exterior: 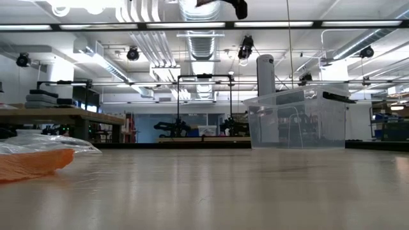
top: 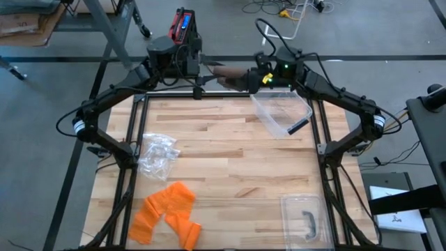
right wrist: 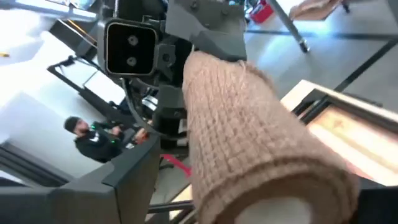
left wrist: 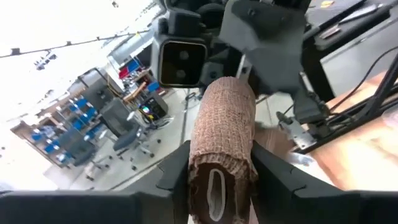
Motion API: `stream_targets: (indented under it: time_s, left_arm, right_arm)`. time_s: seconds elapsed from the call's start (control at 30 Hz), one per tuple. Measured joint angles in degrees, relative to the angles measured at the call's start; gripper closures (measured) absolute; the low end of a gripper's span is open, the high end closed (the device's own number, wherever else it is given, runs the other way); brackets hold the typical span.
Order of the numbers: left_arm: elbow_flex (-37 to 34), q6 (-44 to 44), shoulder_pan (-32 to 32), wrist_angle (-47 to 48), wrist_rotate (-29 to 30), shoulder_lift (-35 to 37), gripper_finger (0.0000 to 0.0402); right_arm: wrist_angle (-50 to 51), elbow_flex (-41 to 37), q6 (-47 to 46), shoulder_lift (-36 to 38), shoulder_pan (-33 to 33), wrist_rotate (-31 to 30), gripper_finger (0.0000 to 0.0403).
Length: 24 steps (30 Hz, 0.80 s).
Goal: Roll bandage
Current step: Roll the brown bandage
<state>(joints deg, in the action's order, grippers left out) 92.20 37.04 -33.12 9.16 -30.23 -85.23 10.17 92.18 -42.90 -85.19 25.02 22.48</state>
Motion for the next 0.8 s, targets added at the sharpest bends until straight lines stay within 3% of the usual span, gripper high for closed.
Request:
stream_targets:
  time_s: [0.4, 0.8]
  left_arm:
    - [-0.02, 9.65, 1.25, 1.47, 0.06, 0.15, 0.0305]
    - [-0.02, 18.31, 1.54, 4.89, 1.56, 0.2, 0.0266]
  right_arm:
    - [-1.5, 0.0, -4.24, 0.11, 0.01, 0.01, 0.0117]
    - [-1.76, -0.09, -7.12, 0.13, 0.1, 0.01, 0.0161]
